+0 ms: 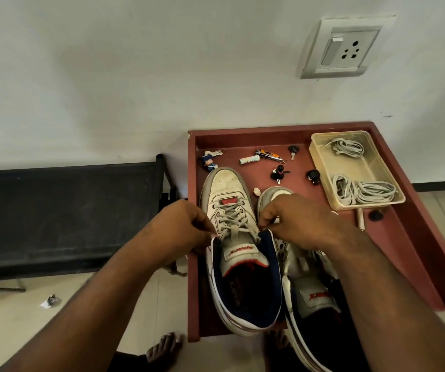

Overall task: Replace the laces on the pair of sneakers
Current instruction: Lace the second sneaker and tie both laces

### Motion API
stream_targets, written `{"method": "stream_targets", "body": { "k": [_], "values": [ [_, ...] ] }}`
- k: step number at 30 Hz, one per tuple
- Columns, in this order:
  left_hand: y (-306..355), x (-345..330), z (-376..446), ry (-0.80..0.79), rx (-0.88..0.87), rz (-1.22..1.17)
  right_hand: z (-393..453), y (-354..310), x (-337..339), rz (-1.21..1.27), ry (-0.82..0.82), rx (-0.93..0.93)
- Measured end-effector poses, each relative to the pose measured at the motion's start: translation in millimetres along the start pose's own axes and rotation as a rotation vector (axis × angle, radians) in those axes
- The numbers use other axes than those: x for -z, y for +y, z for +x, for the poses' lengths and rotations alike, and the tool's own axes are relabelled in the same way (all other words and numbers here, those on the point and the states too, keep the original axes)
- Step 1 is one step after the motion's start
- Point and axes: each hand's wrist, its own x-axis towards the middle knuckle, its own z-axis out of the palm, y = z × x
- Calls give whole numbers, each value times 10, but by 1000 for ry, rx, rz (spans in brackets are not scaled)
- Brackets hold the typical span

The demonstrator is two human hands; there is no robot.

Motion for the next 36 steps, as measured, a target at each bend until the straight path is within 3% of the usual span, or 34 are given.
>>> {"method": "stream_targets", "body": {
  "k": [3,11,15,18,21,26,31,34,36],
  "values": [
    [-75,199,-33,34,52,133,-9,75,22,88,-34,-50],
    [-102,169,-57,151,71,195,-98,69,109,158,-91,-90],
    [61,117,-230,309,-73,32,-404,24,392,578,-136,3],
    [277,-2,-489,91,-190,-235,-610,-82,579,988,-179,264],
    [380,-209,-637,-169,-266,-407,-699,-209,625,1156,-179,466],
    [453,-438,-614,-188,-262,-570,-641,-343,528,1306,49,421],
    [371,-195,-584,-160,-267,-502,-400,-8,447,1375,313,310],
    [258,44,-533,54,-286,-352,-334,230,419,1233,498,81],
    [172,106,-437,242,-318,-123,-326,288,373,928,490,-38]
  ]
}}
